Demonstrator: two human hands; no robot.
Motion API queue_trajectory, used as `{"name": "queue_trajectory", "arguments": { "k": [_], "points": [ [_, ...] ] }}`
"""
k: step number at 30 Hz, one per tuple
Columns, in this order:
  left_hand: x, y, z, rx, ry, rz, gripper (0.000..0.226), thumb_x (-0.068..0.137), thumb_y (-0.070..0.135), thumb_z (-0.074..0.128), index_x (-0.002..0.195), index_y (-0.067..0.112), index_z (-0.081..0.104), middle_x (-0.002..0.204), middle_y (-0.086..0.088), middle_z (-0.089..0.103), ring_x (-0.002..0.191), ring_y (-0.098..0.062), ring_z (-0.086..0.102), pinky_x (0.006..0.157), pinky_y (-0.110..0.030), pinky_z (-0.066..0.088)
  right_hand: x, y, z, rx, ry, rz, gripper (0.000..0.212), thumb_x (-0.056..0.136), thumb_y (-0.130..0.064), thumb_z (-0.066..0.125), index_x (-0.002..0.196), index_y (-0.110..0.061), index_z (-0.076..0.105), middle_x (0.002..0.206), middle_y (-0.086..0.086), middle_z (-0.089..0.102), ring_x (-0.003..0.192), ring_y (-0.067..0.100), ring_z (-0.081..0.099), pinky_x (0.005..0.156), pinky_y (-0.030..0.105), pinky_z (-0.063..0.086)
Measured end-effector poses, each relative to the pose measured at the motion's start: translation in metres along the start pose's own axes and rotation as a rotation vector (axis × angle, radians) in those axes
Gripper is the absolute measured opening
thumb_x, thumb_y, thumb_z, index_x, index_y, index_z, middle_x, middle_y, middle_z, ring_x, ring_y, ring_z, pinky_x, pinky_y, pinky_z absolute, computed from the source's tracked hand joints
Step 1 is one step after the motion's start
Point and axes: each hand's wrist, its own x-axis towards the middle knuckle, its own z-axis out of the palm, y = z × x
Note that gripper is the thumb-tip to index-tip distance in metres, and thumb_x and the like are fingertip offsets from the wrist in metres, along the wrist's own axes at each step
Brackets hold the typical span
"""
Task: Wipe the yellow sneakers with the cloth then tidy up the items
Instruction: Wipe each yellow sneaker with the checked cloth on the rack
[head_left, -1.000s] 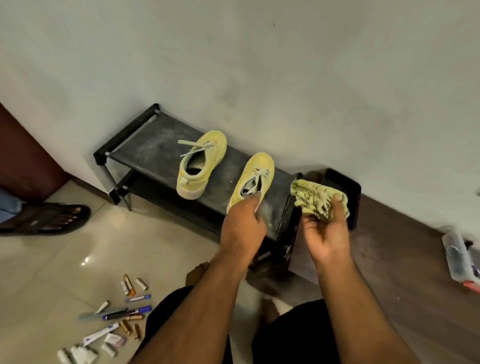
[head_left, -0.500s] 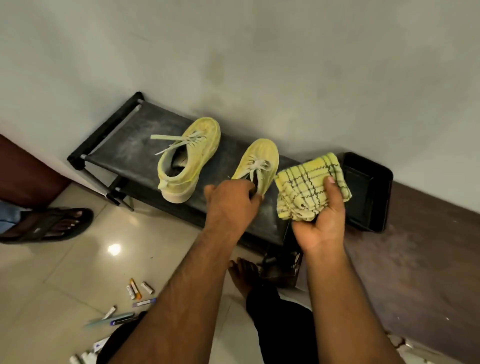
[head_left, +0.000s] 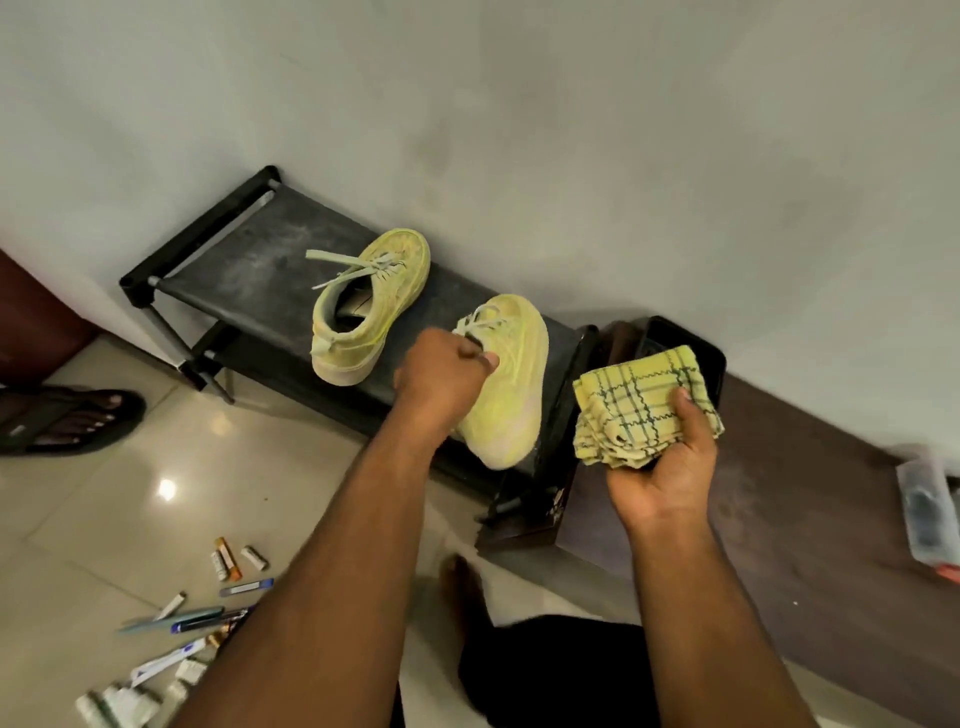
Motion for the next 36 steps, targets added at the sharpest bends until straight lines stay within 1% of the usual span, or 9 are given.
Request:
{"name": "queue_trajectory", "arguments": {
  "k": [3, 8, 13, 17, 20, 24, 28, 32, 36],
  "points": [
    [-0.02, -0.01, -0.002, -0.284, -0.087, -0.145, 0.005, 0.084, 0.012, 0.073, 0.081, 0.009, 0.07, 0.083, -0.003, 0.067, 0.088, -0.017, 0.062, 0.072, -0.023, 0.047, 0.002, -0.012, 0.003, 0.009, -0.077, -0.057, 0.031, 0.092, -0.024, 0.047, 0.119, -0.019, 0.062, 0.119, 0.005, 0.067, 0.11, 0.024, 0.063, 0.093, 0.043, 0.047],
    [-0.013, -0.018, 0.007, -0.193, -0.196, -0.259, 0.008, 0.08, 0.009, 0.076, 0.084, 0.004, 0.071, 0.077, -0.006, 0.068, 0.072, -0.015, 0.062, 0.062, -0.021, 0.048, 0.017, 0.002, -0.009, 0.035, -0.164, -0.002, 0.05, 0.086, -0.02, 0.054, 0.136, -0.014, 0.049, 0.133, 0.011, 0.057, 0.122, 0.03, 0.054, 0.099, 0.048, 0.044],
    [0.0, -0.021, 0.0, -0.084, -0.296, -0.289, 0.022, 0.077, 0.012, 0.077, 0.095, 0.0, 0.074, 0.086, -0.012, 0.072, 0.078, -0.021, 0.061, 0.069, -0.027, 0.043, 0.034, 0.01, -0.011, -0.097, -0.202, 0.025, 0.042, 0.077, 0.0, 0.062, 0.119, -0.003, 0.059, 0.109, 0.015, 0.068, 0.104, 0.032, 0.065, 0.09, 0.049, 0.051],
    [0.013, -0.006, -0.003, -0.068, -0.415, -0.324, 0.017, 0.083, 0.012, 0.072, 0.091, -0.004, 0.071, 0.075, -0.016, 0.063, 0.065, -0.024, 0.057, 0.062, -0.03, 0.042, 0.051, 0.007, -0.014, -0.611, -0.362, -0.432, 0.034, 0.074, 0.003, 0.07, 0.099, -0.02, 0.073, 0.101, 0.0, 0.073, 0.1, 0.019, 0.067, 0.09, 0.037, 0.052],
    [0.019, 0.002, 0.004, -0.018, -0.484, -0.312, 0.013, 0.082, 0.012, 0.073, 0.086, -0.001, 0.072, 0.073, -0.014, 0.068, 0.061, -0.02, 0.063, 0.058, -0.027, 0.044, 0.057, 0.016, -0.027, -1.005, -0.549, -0.7, 0.032, 0.083, 0.0, 0.066, 0.111, -0.015, 0.068, 0.116, 0.0, 0.068, 0.113, 0.016, 0.061, 0.1, 0.045, 0.045],
    [0.022, 0.007, 0.013, 0.007, -0.488, -0.318, 0.006, 0.081, 0.01, 0.074, 0.079, 0.004, 0.073, 0.072, -0.009, 0.071, 0.061, -0.017, 0.067, 0.054, -0.024, 0.05, 0.054, 0.024, -0.041, -1.388, -0.622, -0.958, 0.051, 0.071, 0.004, 0.07, 0.117, -0.018, 0.064, 0.124, -0.008, 0.06, 0.121, 0.013, 0.054, 0.103, 0.048, 0.04],
    [0.022, 0.008, 0.017, -0.13, -0.476, -0.37, 0.01, 0.084, 0.0, 0.069, 0.074, 0.003, 0.07, 0.065, -0.009, 0.07, 0.054, -0.016, 0.067, 0.05, -0.026, 0.055, 0.041, 0.023, -0.045, -1.581, -0.555, -1.009, 0.036, 0.079, -0.018, 0.058, 0.114, -0.015, 0.068, 0.124, -0.005, 0.062, 0.112, 0.017, 0.054, 0.092, 0.037, 0.04],
    [0.016, 0.006, 0.022, -0.242, -0.438, -0.383, 0.009, 0.086, -0.001, 0.065, 0.079, 0.001, 0.069, 0.066, -0.009, 0.068, 0.055, -0.018, 0.065, 0.049, -0.027, 0.055, 0.022, 0.033, -0.035, -1.745, -0.521, -1.017, 0.048, 0.074, -0.022, 0.048, 0.118, -0.015, 0.066, 0.126, -0.003, 0.062, 0.096, 0.015, 0.047, 0.079, 0.034, 0.04],
    [0.012, -0.003, 0.019, -0.337, -0.406, -0.384, 0.004, 0.086, 0.0, 0.065, 0.085, 0.0, 0.068, 0.067, -0.01, 0.066, 0.054, -0.018, 0.063, 0.051, -0.025, 0.055, 0.003, 0.049, -0.029, -1.72, -0.511, -0.918, 0.054, 0.072, -0.022, 0.044, 0.121, -0.008, 0.064, 0.129, 0.003, 0.06, 0.09, 0.012, 0.043, 0.078, 0.025, 0.044]
  ]
}}
